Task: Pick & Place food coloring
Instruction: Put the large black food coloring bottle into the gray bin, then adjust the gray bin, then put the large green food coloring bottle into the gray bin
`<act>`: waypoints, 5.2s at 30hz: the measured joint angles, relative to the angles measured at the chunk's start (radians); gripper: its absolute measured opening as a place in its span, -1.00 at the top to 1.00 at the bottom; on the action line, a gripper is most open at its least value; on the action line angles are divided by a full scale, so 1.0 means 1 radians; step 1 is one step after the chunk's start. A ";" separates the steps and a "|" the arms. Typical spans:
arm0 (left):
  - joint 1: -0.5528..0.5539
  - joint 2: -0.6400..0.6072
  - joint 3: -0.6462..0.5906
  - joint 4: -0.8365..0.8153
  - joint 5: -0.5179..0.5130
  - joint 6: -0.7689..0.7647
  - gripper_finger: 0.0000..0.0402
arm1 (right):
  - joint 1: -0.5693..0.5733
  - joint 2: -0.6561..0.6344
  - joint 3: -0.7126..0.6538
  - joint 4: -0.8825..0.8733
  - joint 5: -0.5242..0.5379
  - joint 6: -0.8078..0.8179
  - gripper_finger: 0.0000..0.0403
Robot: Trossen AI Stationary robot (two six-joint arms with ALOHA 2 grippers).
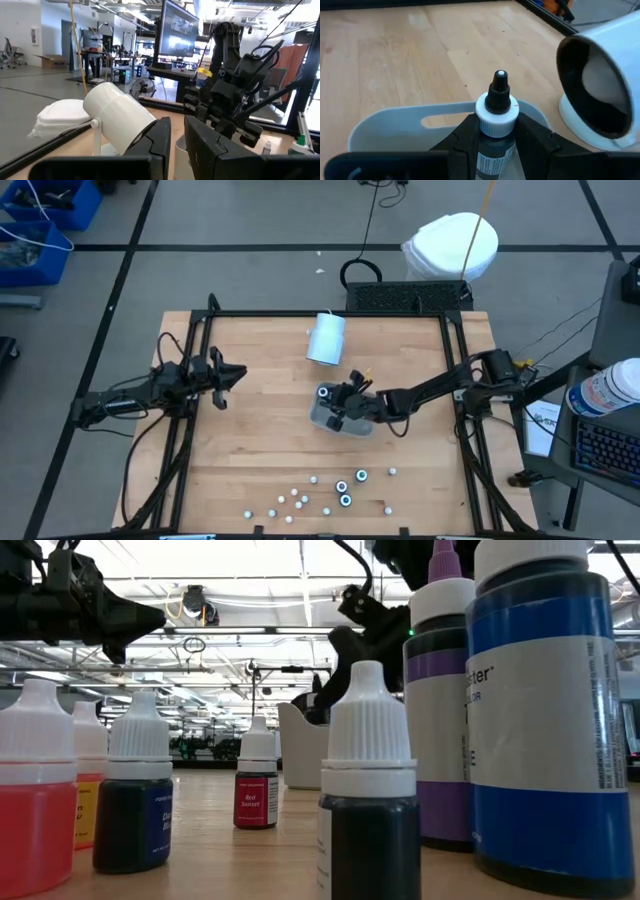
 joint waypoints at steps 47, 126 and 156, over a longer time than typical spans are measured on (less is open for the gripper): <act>0.000 0.085 0.000 -0.118 -0.052 -0.011 0.77 | 0.060 -0.250 0.000 -0.270 0.028 0.025 0.22; -0.204 1.583 0.619 0.179 -0.005 0.087 0.90 | 0.055 -0.248 -0.142 -0.723 -0.059 0.353 1.00; -0.205 1.451 0.616 -0.099 -0.009 0.090 0.79 | 0.175 -0.491 -0.141 -0.859 -0.158 0.379 1.00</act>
